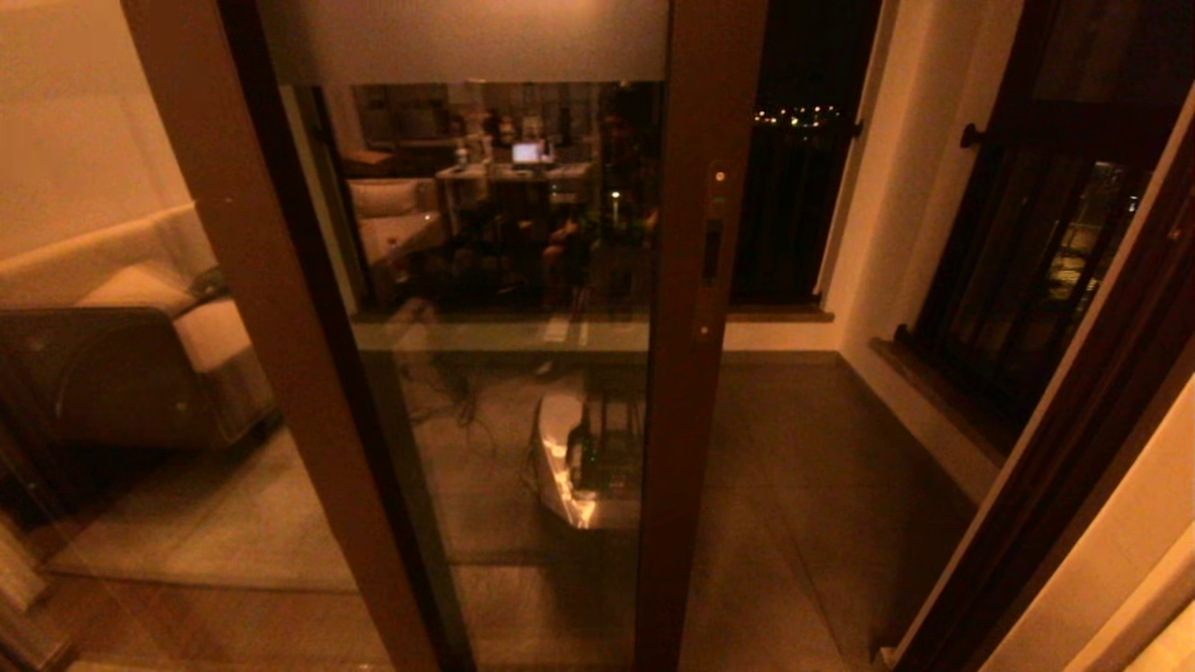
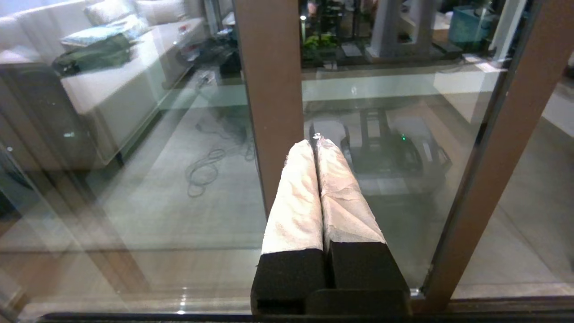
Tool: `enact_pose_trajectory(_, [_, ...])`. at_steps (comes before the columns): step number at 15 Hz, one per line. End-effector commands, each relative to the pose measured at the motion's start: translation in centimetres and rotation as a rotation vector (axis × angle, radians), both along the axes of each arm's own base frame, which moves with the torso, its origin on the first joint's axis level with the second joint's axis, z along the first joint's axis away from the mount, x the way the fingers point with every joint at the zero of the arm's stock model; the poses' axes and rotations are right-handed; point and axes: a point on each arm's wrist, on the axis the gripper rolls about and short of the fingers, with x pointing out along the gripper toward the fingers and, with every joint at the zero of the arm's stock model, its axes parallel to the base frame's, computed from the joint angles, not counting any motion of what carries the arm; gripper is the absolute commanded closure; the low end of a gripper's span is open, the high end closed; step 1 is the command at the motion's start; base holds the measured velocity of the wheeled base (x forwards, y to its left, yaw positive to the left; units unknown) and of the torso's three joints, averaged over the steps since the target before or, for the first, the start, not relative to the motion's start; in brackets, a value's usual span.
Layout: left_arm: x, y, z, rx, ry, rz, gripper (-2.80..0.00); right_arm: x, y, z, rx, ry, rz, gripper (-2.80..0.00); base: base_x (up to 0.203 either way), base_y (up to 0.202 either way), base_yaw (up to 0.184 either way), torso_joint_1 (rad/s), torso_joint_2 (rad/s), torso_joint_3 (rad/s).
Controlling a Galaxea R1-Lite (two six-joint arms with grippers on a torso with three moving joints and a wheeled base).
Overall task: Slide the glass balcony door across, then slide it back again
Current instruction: Open the slid door
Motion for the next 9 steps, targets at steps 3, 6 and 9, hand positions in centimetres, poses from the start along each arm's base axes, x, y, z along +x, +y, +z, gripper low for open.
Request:
enact_pose_trajectory(3, [0.3,0.0,-0.8,0.000,0.031,0.000,0.00,0.6,0.1,-0.1,0.044,-0.097,0.031,0.00,0.000,0.000,0.000,0.000,0.00,0.000])
enact_pose_trajectory(6, [0.2,0.0,-0.8,0.000,0.030,0.000,0.00,0.6,0.1,-0.1,0.100,-0.099,0.021,0.00,0.000,0.000,0.000,0.000,0.00,0.000])
enact_pose_trajectory(9, [0.2,0.0,-0.8,0.027,0.032,-0.006,0.00,0.6,0.1,0.0,0.105,-0.102,0.020,0.00,0.000,0.000,0.000,0.000,0.00,0.000])
